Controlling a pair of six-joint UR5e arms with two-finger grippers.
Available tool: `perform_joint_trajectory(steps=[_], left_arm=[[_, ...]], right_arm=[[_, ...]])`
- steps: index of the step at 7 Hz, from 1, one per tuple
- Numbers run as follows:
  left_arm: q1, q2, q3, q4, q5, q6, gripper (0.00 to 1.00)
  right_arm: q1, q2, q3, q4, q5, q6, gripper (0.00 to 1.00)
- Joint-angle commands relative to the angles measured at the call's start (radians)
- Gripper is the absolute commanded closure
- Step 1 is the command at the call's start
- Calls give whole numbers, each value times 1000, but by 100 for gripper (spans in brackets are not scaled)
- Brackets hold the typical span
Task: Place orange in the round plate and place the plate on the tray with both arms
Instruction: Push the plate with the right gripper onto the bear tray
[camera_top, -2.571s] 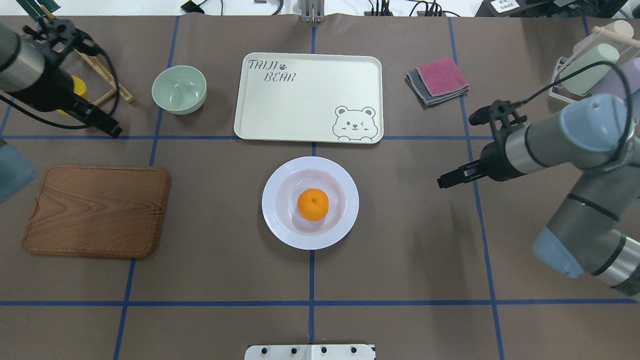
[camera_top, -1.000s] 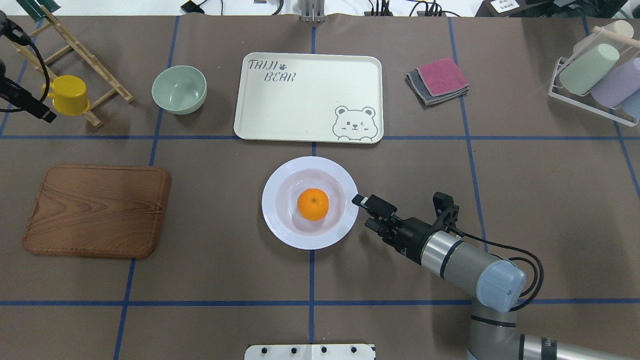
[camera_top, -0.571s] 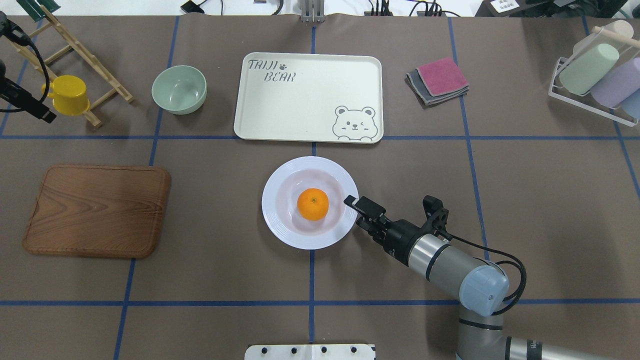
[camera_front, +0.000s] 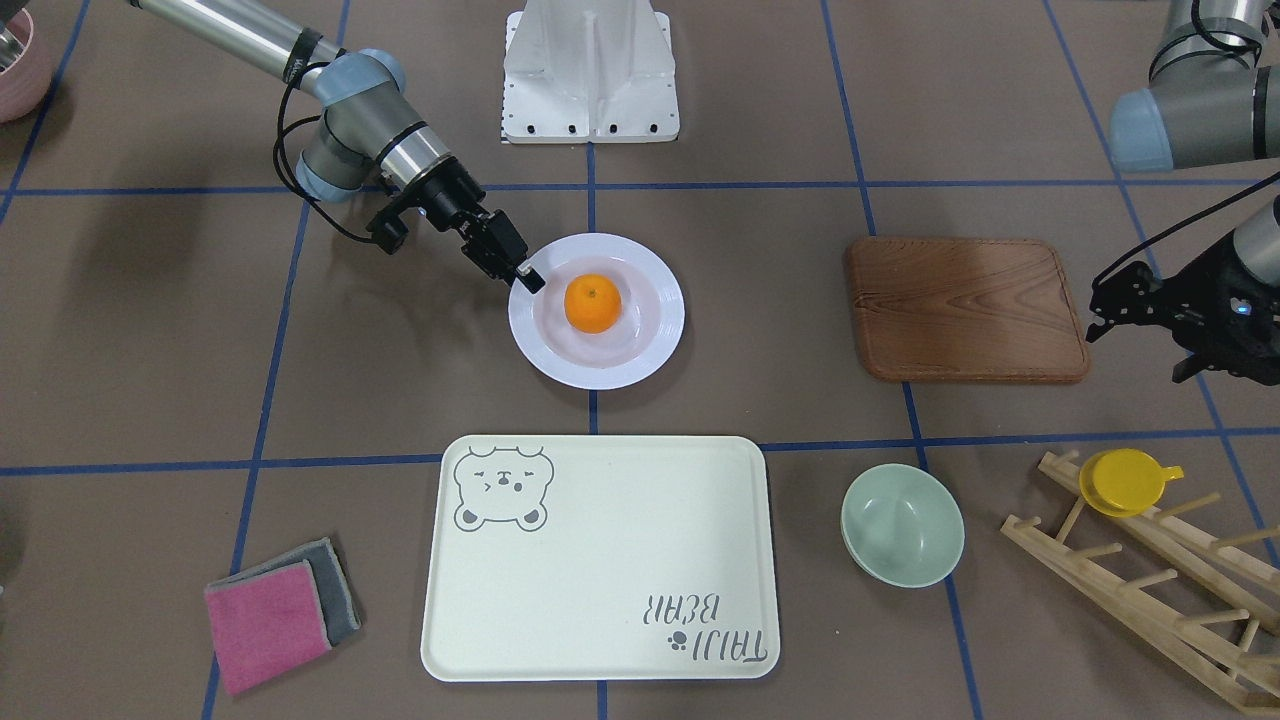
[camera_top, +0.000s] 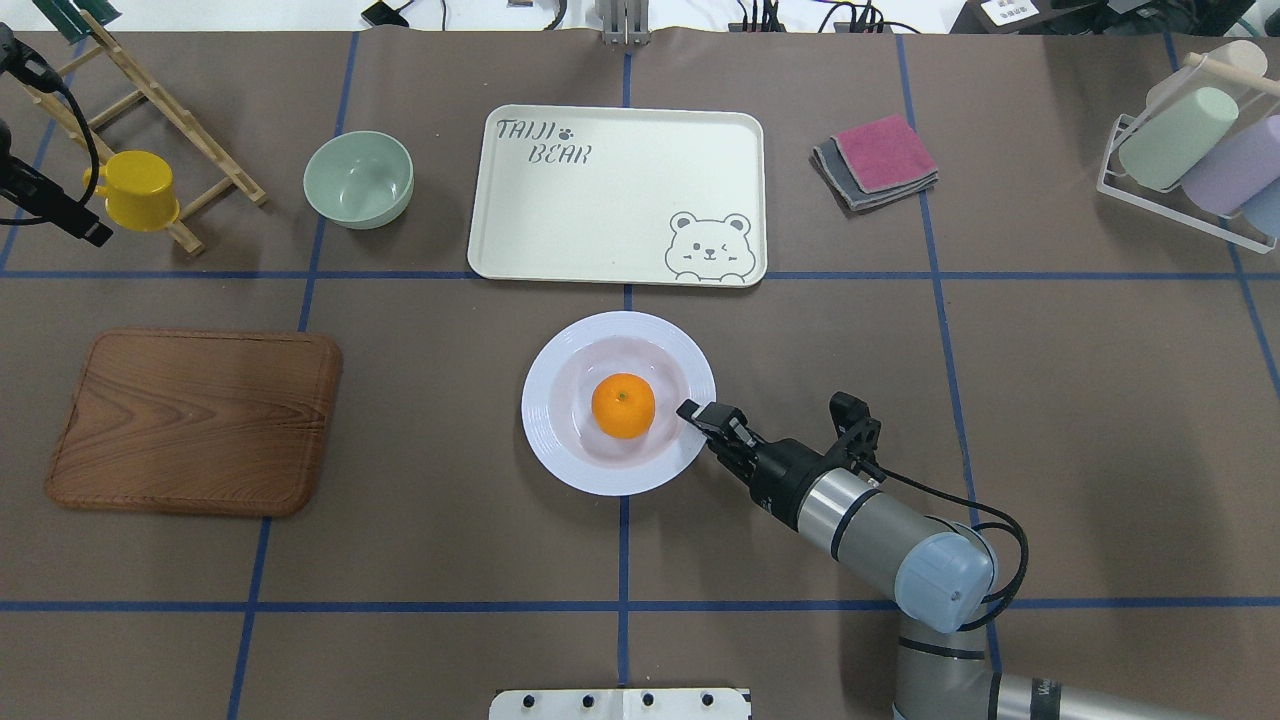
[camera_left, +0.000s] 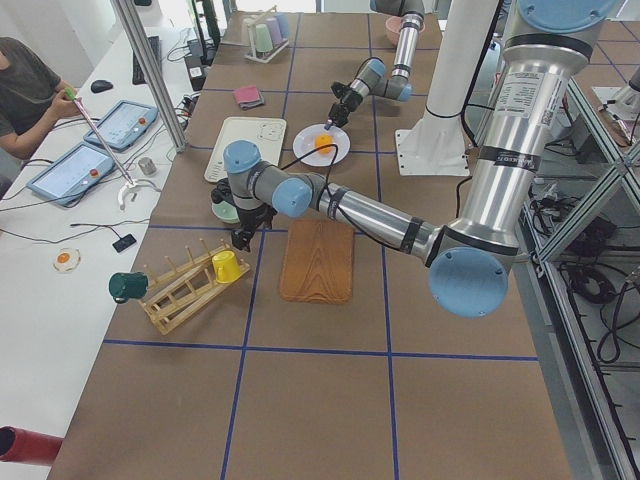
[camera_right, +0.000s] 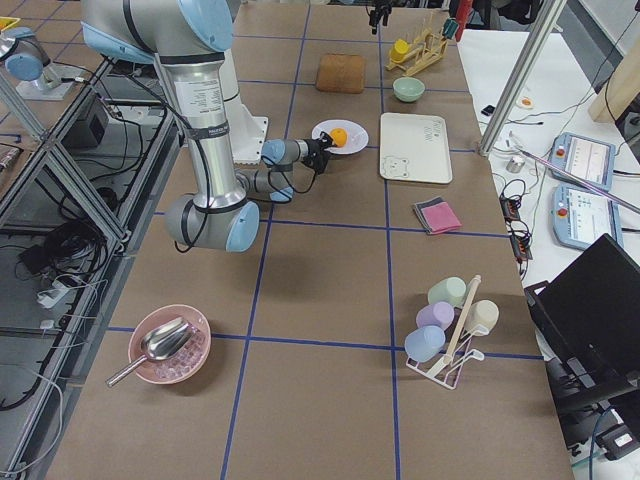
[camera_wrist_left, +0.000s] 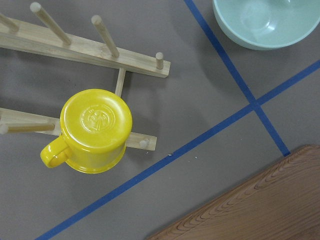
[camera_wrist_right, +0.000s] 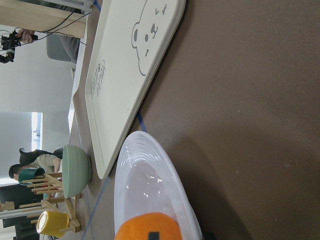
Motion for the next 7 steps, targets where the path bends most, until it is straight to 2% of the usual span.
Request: perform_joint_trajectory(steps=[1, 3, 5, 6, 7], left_arm=[[0, -1, 0, 0, 0, 0, 0], [0, -1, -2, 0, 0, 0, 0], [0, -3, -3, 0, -2, -5, 0], [0, -1, -6, -3, -2, -6, 0], [-2, 7, -12, -12, -3, -9, 0]], right_arm=[[-1, 2, 8, 4, -1, -1, 100], [19, 2, 66, 6, -17, -1, 100], [47, 17, 94, 1, -94, -3, 100], [85, 64, 69, -6, -106, 0, 100], [115, 129, -16, -9, -113, 2, 100]])
